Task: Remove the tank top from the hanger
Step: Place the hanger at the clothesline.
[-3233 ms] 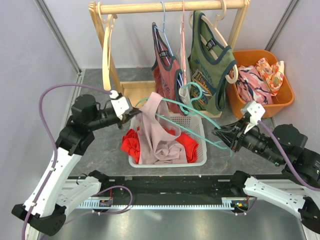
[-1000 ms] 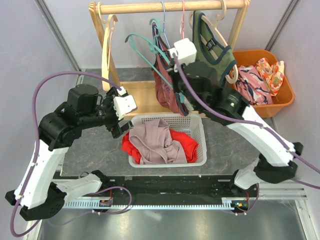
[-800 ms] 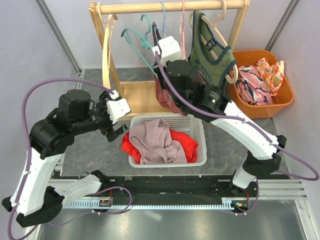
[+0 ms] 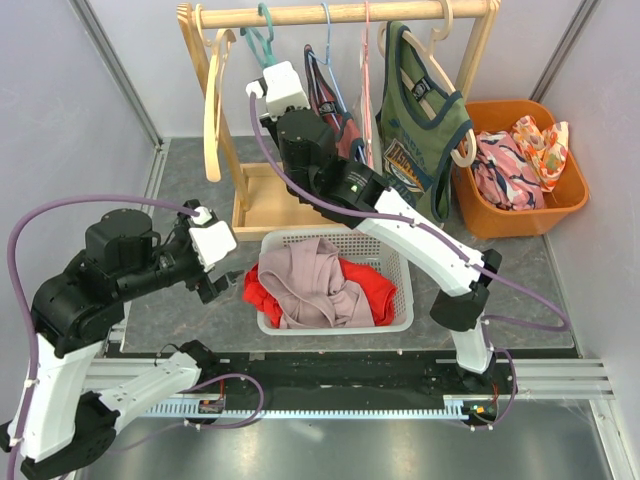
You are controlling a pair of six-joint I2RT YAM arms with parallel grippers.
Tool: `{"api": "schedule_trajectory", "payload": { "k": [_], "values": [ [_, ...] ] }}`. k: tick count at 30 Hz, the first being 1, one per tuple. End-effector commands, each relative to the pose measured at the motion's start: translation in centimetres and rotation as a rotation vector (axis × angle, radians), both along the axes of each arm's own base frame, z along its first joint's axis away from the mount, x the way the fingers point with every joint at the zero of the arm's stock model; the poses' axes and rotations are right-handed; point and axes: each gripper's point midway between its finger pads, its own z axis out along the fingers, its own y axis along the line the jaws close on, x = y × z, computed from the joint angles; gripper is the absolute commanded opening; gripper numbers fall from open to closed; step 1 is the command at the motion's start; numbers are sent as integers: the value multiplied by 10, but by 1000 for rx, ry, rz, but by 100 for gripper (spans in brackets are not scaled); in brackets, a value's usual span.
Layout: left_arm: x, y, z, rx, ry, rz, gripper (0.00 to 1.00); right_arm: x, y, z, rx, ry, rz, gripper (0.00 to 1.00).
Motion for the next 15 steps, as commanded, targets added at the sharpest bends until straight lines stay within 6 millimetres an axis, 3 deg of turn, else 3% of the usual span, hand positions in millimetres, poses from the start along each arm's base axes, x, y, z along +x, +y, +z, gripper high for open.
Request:
{"api": "schedule_trajectory", "payload": {
  "k": [1,7,15],
  "values": [
    [-1,0,10,-42,-13,17,100,3,-11,38,93,-89,-43,0],
    [-3,3,13,-53,-27,24,100,15,-6,38,113,-110,-32,0],
    [-5,6,10,-54,-26,32,100,31,2,21,93,-96,-23,0]
  ]
}}
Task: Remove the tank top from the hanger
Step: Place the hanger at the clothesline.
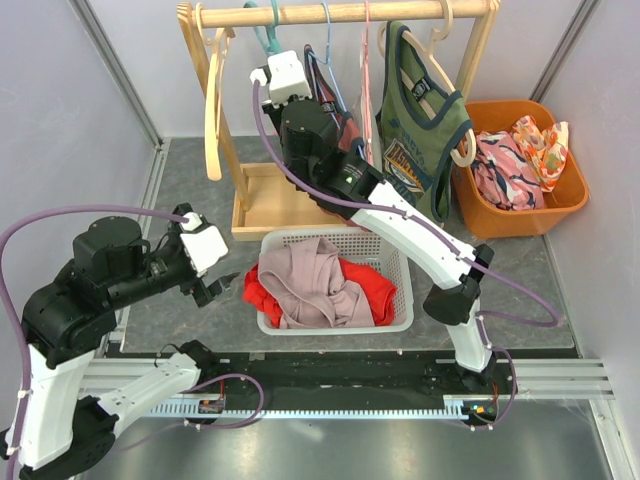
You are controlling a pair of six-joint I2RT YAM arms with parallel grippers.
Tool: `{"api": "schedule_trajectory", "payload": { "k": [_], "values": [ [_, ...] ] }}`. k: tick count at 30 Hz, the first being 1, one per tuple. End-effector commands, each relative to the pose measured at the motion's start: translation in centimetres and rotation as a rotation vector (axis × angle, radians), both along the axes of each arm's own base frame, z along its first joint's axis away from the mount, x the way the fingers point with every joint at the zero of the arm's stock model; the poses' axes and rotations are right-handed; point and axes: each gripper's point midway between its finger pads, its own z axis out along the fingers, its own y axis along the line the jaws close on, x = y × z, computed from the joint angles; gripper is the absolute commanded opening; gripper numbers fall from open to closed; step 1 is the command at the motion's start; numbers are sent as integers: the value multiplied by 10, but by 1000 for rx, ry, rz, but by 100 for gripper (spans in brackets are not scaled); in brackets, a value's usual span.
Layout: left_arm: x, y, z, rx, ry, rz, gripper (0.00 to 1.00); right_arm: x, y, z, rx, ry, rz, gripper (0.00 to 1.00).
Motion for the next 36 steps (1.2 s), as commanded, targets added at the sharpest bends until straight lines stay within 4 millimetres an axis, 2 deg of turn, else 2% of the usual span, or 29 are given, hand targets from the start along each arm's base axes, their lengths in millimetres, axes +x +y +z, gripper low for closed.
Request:
{"api": "schedule_trajectory", "payload": {
  "k": [1,16,22,28,32,36],
  "values": [
    [2,0,4,-34,2,28,100,6,3,9,44,-32,12,0],
    [0,-4,4,-51,19,10,100,16,26,-36,2,45,63,0],
    [0,-4,1,-51,25,13,100,9,54,-53,-41,47,106,0],
    [0,-3,2,-55,26,14,100,-6,76,-56,-102,6,89,0],
    [0,-3,0,-52,29,15,100,-12,81,-51,-83,-4,101,0],
    [0,-3,-1,-54,30,15,100,-25,93,-41,-83,-41,132,0]
  ]
}}
